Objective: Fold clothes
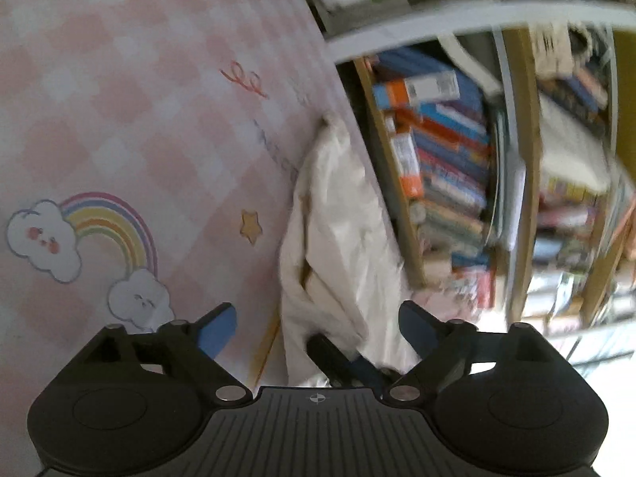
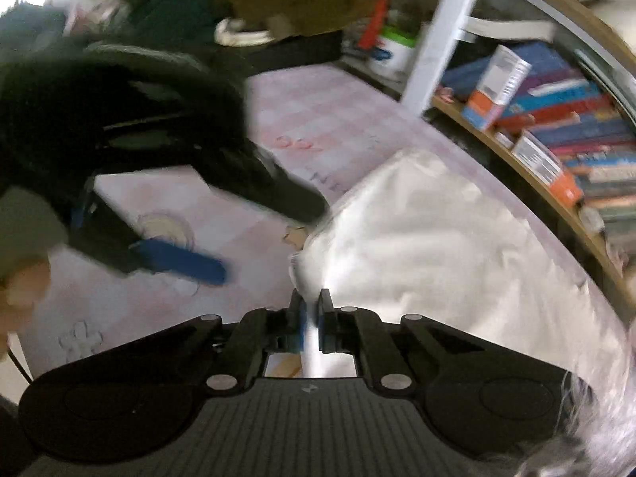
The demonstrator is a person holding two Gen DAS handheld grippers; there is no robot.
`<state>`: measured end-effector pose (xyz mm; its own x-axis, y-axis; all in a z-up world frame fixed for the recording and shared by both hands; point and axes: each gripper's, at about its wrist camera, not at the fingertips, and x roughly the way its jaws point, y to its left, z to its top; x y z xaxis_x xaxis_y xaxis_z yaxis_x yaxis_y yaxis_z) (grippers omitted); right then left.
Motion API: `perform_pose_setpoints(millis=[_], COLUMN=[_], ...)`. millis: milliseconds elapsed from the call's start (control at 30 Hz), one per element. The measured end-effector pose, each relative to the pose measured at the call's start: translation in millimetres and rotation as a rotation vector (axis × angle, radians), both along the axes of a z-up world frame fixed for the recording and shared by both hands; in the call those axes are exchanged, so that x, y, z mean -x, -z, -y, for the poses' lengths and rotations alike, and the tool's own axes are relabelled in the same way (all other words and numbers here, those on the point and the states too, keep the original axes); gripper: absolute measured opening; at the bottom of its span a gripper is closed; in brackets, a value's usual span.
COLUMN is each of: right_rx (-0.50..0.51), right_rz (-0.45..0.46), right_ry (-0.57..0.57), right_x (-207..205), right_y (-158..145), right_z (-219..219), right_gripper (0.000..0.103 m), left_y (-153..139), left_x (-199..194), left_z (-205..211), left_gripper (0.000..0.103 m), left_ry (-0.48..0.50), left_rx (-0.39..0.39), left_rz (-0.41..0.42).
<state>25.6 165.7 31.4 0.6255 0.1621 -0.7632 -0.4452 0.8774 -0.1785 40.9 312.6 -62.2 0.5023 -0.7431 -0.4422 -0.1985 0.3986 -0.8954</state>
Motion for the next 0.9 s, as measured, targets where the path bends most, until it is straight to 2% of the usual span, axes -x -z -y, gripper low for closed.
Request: perform_pose_setpoints(millis=[200,300,433,467,533,667,900], right_rx=[-0.049,-0.065,-0.121,-0.143,-0.184,-0.232,-0.283], right_rz=[0.019,0.001,-0.051,-0.064,-0.079,-0.104,-0.121], right_ry=[0.039,0.048,0.077,0.086,0.104,0.147,0.278], right_x=[4,7,7,8,12,15,10], right_y=[-15,-17,-15,-15,-16,-20,-32], right_z=[8,9,16,18,25,38,75], right_gripper=[0.005,0.005,0.009,0.012,0.032,0.036,0.055], left_y=[19,29,34,34,35,35,34], left_x=[-12,-18,-22,-22,-22,-21,-20], left_z=[2,3,12,12,11,8,7], left_gripper=[0.091,0.091,0.091,0.091,0.091,0.091,0.086], left_ry=[-0.01,-0.014,-0.001,-0.001,-0.006,-0.015,-0.024], left_rx=[0.098,0.145,0.186,0.193,0.205,0.223,0.209], left_rz=[-0.073,-0.106,-0.085,-0.083,-0.083,-0.085,-0.101])
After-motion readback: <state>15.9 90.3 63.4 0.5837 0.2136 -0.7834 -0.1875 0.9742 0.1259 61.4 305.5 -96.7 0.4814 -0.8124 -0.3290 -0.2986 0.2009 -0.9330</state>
